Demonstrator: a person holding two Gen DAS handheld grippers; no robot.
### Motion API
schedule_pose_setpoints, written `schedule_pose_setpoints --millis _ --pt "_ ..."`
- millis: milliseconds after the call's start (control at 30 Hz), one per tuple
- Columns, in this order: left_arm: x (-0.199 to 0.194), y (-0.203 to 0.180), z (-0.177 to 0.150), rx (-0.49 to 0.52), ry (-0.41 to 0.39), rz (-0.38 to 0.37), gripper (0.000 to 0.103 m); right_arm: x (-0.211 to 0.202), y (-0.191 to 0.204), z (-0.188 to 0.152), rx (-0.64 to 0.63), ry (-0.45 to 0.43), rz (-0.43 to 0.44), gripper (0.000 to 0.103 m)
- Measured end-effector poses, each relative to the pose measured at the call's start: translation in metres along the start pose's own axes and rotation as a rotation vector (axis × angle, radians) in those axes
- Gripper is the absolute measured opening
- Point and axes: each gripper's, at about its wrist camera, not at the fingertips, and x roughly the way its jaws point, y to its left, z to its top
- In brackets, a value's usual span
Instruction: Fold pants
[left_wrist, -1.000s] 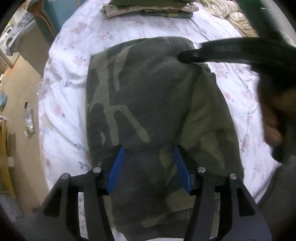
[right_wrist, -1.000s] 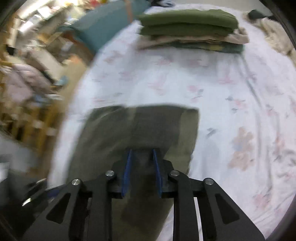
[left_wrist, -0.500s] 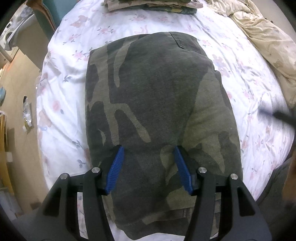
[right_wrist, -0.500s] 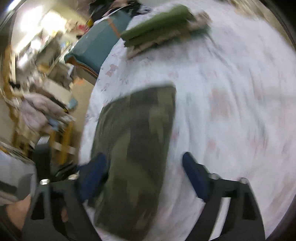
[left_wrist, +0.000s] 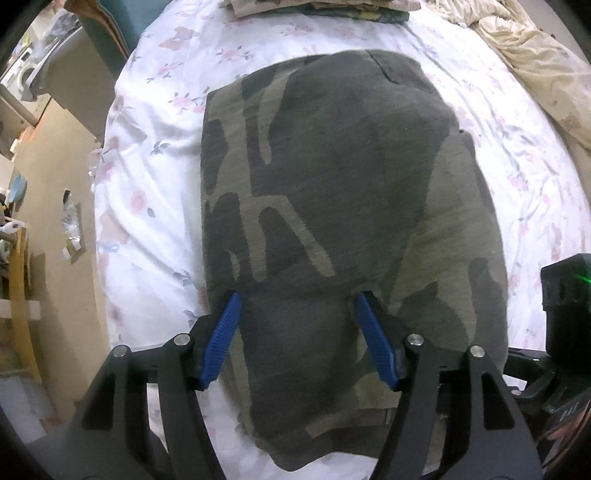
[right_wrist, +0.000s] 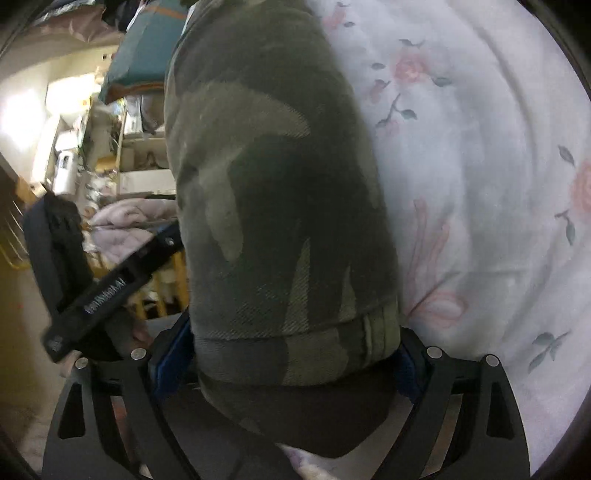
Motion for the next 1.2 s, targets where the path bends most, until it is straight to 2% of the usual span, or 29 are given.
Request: schedule_pose_setpoints --millis 33,67,167,233,300,367,500,567,600,667,733,800,833,867,900,933,967,1033,1100,1133,1200 --pt "0.001 0.001 0.000 -0.001 0.005 0.008 0.063 0.000 0.002 -0.002 -0.010 -0.018 -0.013 0.083" --pt "0.003 0.002 0.000 -0.004 0.014 0.013 0.063 -0.001 0.005 -0.006 -0.025 -0.032 -0.026 0.069" --pt "0.003 0.002 0.001 -0.017 0.019 0.005 0.063 -0.011 0.021 -0.013 -0.085 -0.098 -0.073 0.052" --pt "-0.007 0.007 0.004 -0.054 -0.006 -0.033 0.063 -0.028 0.031 -0.011 -0.127 -0.124 -0.058 0.047" --pt "-0.024 0.016 0.009 -0.124 -0.071 -0.106 0.063 -0.048 0.042 0.001 -0.173 -0.126 -0.034 0.045" --pt "-0.046 0.027 0.013 -0.176 -0.171 -0.157 0.063 -0.076 0.051 0.018 -0.233 -0.131 -0.039 0.044" --pt "-0.068 0.049 0.018 -0.294 -0.281 -0.162 0.063 -0.125 0.039 0.077 -0.322 -0.078 -0.106 0.044" --pt "-0.079 0.064 0.016 -0.384 -0.346 -0.127 0.063 -0.141 0.010 0.106 -0.301 -0.069 -0.152 0.046" --pt "-0.083 0.072 0.015 -0.414 -0.378 -0.112 0.063 -0.150 -0.009 0.123 -0.249 -0.079 -0.175 0.046" --pt "-0.090 0.082 0.016 -0.455 -0.412 -0.094 0.063 -0.156 -0.030 0.138 -0.196 -0.067 -0.156 0.047" --pt "-0.091 0.088 0.020 -0.473 -0.425 -0.109 0.063 -0.153 -0.039 0.145 -0.210 -0.034 -0.159 0.049" --pt "-0.088 0.088 0.028 -0.464 -0.413 -0.132 0.063 -0.151 -0.044 0.143 -0.212 -0.027 -0.174 0.055" --pt "-0.087 0.086 0.032 -0.450 -0.404 -0.153 0.064 -0.149 -0.040 0.142 -0.203 -0.031 -0.182 0.065" --pt "-0.083 0.082 0.039 -0.429 -0.383 -0.170 0.065 -0.152 -0.046 0.141 -0.172 -0.038 -0.195 0.077" --pt "-0.078 0.076 0.050 -0.397 -0.358 -0.177 0.074 -0.158 -0.054 0.136 -0.140 -0.040 -0.203 0.082" --pt "-0.072 0.069 0.062 -0.353 -0.326 -0.185 0.087 -0.164 -0.059 0.133 -0.097 -0.053 -0.200 0.088" --pt "-0.059 0.059 0.079 -0.286 -0.275 -0.221 0.092 -0.172 -0.060 0.128 -0.071 -0.085 -0.196 0.090" --pt "-0.038 0.044 0.099 -0.199 -0.203 -0.280 0.093 -0.184 -0.056 0.117 -0.050 -0.180 -0.216 0.094" --pt "-0.014 0.033 0.116 -0.126 -0.159 -0.311 0.094 -0.199 -0.054 0.099 0.009 -0.310 -0.180 0.099" --pt "0.000 0.027 0.122 -0.080 -0.131 -0.324 0.094 -0.203 -0.056 0.090 0.042 -0.349 -0.149 0.103" --pt "0.028 0.017 0.129 0.015 -0.071 -0.361 0.094 -0.203 -0.061 0.072 0.110 -0.416 -0.113 0.103"
